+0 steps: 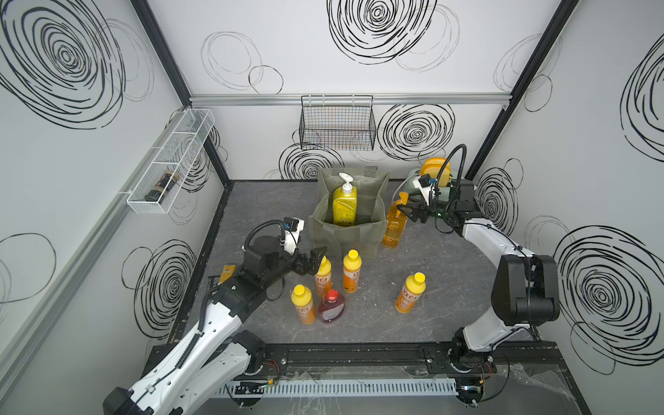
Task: Pack dish soap into the shopping bag
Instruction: Pick up the bottle of dish soap at the center of the board.
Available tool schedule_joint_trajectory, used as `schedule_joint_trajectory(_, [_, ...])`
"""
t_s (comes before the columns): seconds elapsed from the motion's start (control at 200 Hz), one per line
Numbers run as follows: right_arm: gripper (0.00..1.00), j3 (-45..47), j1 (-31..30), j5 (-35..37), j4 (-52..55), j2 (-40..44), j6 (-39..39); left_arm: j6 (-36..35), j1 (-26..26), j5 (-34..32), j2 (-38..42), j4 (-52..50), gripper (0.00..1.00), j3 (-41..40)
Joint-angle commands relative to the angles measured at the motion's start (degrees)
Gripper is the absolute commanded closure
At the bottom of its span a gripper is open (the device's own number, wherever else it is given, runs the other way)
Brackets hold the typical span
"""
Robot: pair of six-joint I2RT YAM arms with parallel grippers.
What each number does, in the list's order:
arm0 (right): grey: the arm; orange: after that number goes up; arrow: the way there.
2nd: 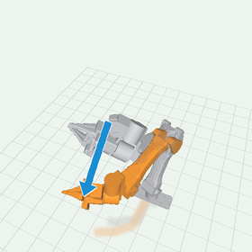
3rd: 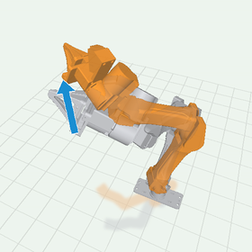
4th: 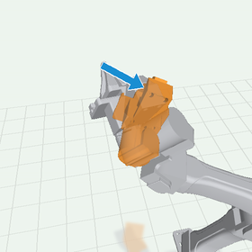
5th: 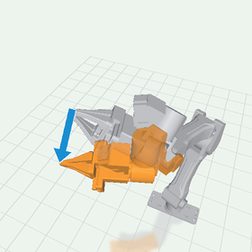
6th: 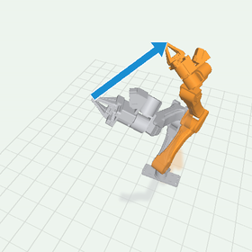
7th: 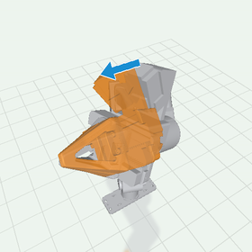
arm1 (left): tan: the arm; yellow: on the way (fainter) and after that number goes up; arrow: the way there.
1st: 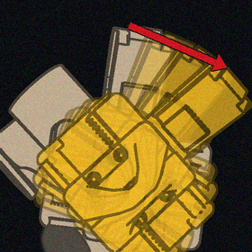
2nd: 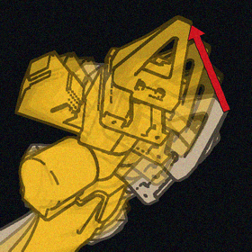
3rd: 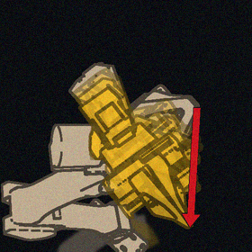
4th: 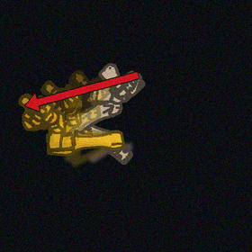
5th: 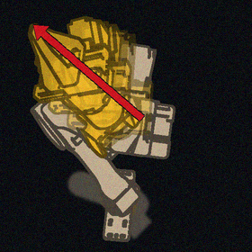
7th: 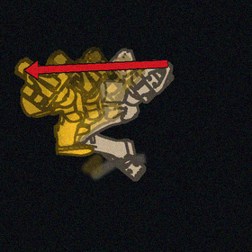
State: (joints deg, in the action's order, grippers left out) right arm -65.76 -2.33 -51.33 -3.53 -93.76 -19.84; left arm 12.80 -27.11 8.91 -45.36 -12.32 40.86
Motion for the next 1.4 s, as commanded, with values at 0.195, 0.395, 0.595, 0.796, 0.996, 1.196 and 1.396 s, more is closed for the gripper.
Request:
schedule_joint_trajectory(0.195, [0.61, -2.14, -3.21, 1.42, -0.28, -2.43, 1.66, -0.84, 0.83, -0.17, 0.38, 1.52, 0.00, -0.39])
schedule_joint_trajectory(0.395, [0.79, 1.42, -4.06, 9.98, -2.43, 2.54, 7.28, -0.84, 1.02, 0.00, 0.76, 1.68, 0.00, -0.34])
schedule_joint_trajectory(0.595, [0.94, 7.17, -7.00, 29.18, -5.71, 12.74, 14.06, -0.72, 1.44, 0.48, 0.95, 1.83, 0.00, -0.34])
schedule_joint_trajectory(0.796, [0.94, 13.53, -14.36, 50.86, -9.68, 20.23, 21.70, -0.89, 2.40, -0.29, 1.98, 1.75, 0.00, -0.26])
schedule_joint_trajectory(0.996, [0.89, 13.46, -15.46, 57.10, -5.68, 18.71, 29.72, -0.55, 3.33, 0.06, 2.74, 1.74, 0.00, -0.43])
schedule_joint_trajectory(1.196, [0.74, 15.46, -16.00, 55.19, -5.74, 19.38, 33.73, -0.43, 2.60, -0.19, 2.81, 1.46, 0.00, -0.52])
schedule_joint_trajectory(1.396, [0.41, 14.29, -15.82, 50.82, -1.69, 21.36, 31.86, -0.56, 1.55, -1.85, 3.61, 0.76, 0.00, -0.61])
